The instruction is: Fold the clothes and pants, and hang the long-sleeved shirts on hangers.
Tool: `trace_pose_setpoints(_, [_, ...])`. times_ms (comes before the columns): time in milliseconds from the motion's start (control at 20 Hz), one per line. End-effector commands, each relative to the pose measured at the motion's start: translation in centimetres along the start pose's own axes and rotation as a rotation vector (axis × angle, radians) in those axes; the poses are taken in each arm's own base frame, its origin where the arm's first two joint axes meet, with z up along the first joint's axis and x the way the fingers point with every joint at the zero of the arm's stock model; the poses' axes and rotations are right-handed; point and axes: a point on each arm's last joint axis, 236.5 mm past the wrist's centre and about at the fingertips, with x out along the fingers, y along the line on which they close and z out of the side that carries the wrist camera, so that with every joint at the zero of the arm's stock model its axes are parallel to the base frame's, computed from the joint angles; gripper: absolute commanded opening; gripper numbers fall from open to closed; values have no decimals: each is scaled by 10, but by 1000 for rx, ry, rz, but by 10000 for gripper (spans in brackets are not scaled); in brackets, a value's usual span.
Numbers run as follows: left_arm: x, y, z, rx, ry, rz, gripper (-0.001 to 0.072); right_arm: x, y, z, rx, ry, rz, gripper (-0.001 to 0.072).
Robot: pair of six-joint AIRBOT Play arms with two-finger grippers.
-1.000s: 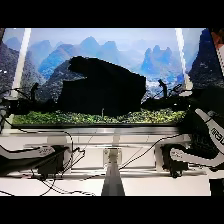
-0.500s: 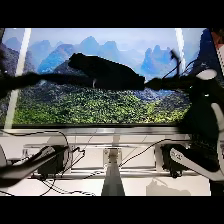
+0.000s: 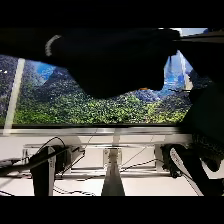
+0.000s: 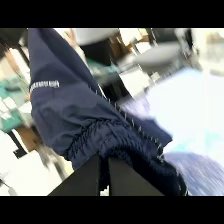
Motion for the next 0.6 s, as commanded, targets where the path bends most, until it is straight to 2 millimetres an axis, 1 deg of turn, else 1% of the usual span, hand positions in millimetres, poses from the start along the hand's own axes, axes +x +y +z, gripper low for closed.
trace_pose_setpoints(0, [-51, -7, 70, 198, -188, 139, 4, -16, 54, 19, 41, -72, 47, 29])
trace_pose_setpoints(50, [-52, -6, 68, 229, -177, 148, 4, -17, 56, 20, 54, -79, 43, 28])
trace_pose_setpoints(100, [-45, -3, 56, 225, -134, 140, 3, -17, 53, 22, 74, -87, 29, 28])
trace_pose_setpoints(150, [-34, -1, 35, 189, -65, 111, 2, -17, 43, 21, 86, -86, -12, 28])
trace_pose_setpoints(200, [-18, 0, 2, 142, 44, 58, 2, -16, 19, 15, 97, -64, -92, 28])
trace_pose_setpoints(250, [-4, -1, -41, 82, 181, -8, 0, -15, -9, 5, 132, -35, -174, 28])
trace_pose_setpoints(300, [7, -1, -84, 4, 315, -68, 1, -14, -45, -10, 191, 5, -262, 28])
trace_pose_setpoints(350, [15, 2, -128, -86, 444, -111, 0, -13, -80, -31, 255, 49, -334, 28])
trace_pose_setpoints(450, [27, 7, -220, -221, 658, -170, 1, -6, -144, -77, 387, 118, -417, 28])
trace_pose_setpoints(500, [29, 3, -271, -262, 763, -192, 1, -1, -176, -105, 476, 141, -449, 28])
trace_pose_setpoints(550, [28, -6, -321, -285, 867, -217, 0, 1, -206, -133, 555, 159, -490, 28])
